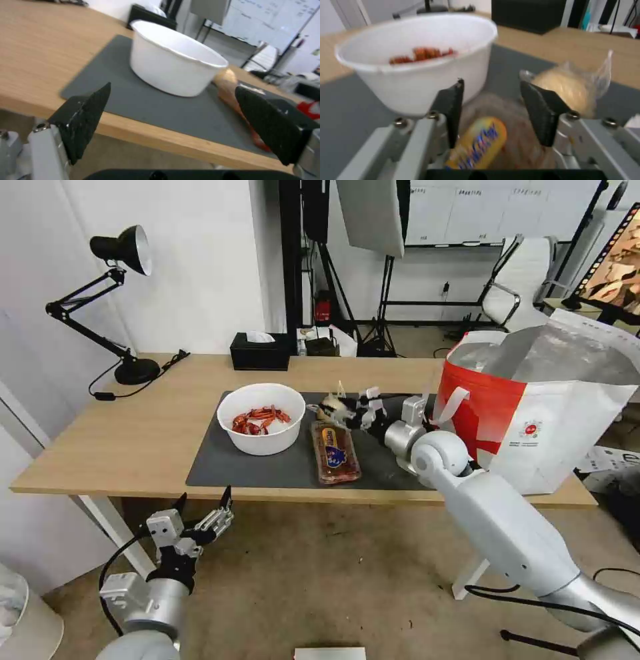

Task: Pick up the trash from the table and place it into the takeout bag.

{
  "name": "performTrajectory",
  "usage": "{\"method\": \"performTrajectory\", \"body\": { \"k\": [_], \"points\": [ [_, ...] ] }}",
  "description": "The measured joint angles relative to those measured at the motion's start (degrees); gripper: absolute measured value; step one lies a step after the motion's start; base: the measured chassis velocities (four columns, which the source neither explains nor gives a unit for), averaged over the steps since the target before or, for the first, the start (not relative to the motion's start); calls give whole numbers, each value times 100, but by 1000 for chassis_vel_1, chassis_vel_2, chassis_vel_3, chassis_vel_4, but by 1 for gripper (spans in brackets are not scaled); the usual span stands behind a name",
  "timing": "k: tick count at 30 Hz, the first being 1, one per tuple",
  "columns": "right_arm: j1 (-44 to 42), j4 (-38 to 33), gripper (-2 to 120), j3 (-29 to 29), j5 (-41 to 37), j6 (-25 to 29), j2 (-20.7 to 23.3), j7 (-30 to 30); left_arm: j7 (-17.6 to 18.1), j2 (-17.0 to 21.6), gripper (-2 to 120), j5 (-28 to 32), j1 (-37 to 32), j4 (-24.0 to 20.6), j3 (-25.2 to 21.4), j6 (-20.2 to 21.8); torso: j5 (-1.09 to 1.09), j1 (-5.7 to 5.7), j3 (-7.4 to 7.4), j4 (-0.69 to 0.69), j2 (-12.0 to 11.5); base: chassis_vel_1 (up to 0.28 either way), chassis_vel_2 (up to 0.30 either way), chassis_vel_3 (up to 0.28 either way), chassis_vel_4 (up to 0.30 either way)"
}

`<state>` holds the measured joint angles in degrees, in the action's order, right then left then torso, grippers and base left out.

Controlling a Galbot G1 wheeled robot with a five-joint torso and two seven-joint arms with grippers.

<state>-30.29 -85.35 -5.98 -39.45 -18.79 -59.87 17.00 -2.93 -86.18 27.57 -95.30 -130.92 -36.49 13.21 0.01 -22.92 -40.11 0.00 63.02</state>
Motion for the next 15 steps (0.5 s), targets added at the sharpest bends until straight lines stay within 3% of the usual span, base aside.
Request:
{"method": "performTrajectory", "body": {
  "k": [7,11,15],
  "points": [
    [-56,145,20,-18,301,15,-89,27,-44,422,100,914,318,180,258,383,-1,0,0,0,0,0,0,0,0],
    [43,275,3,-147,274,15,-126,5,-78,959,100,2051,619,319,383,600,-1,0,0,1,0,0,0,0,0],
    [24,300,0,-154,247,15,-149,-26,-65,1302,100,2763,846,512,491,674,-3,0,0,1,1,0,0,0,0]
  ]
}}
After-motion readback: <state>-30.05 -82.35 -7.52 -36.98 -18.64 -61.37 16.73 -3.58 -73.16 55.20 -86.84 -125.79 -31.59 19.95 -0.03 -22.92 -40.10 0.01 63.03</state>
